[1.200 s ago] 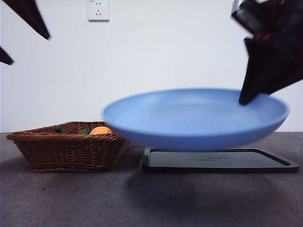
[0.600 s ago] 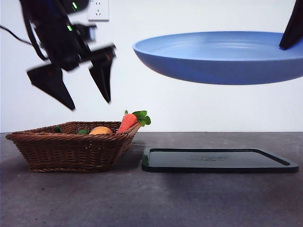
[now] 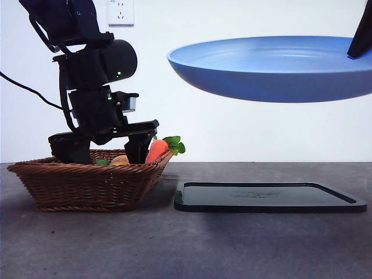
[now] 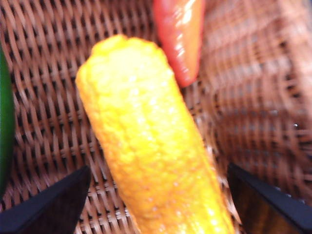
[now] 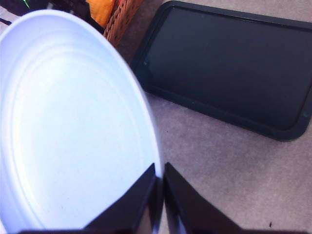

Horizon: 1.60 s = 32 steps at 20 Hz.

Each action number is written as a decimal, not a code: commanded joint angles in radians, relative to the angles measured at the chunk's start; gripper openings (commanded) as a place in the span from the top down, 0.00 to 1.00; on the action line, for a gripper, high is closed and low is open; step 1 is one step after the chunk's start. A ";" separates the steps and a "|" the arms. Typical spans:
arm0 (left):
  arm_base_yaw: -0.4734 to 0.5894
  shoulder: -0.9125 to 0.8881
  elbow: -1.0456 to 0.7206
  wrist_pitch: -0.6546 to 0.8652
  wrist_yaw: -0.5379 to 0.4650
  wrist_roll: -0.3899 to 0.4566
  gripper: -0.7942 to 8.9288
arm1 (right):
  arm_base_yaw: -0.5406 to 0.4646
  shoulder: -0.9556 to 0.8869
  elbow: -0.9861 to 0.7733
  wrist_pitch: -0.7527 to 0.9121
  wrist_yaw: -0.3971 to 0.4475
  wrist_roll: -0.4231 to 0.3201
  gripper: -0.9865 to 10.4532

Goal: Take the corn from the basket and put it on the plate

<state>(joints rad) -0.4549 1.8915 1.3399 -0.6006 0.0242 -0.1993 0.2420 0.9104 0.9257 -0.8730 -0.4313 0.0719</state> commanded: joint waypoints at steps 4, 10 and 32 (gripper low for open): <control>-0.006 0.016 0.026 -0.003 -0.003 -0.016 0.63 | 0.003 0.004 0.023 0.011 0.022 -0.001 0.91; -0.005 0.003 0.048 -0.058 -0.002 -0.029 0.69 | 0.003 0.005 0.023 0.013 0.044 0.000 0.91; -0.281 -0.220 0.061 -0.006 0.145 0.039 0.69 | 0.004 0.438 0.023 0.401 -0.077 0.243 0.91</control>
<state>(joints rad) -0.7315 1.6581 1.3865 -0.6155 0.1642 -0.1791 0.2420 1.3392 0.9264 -0.4831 -0.4976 0.2932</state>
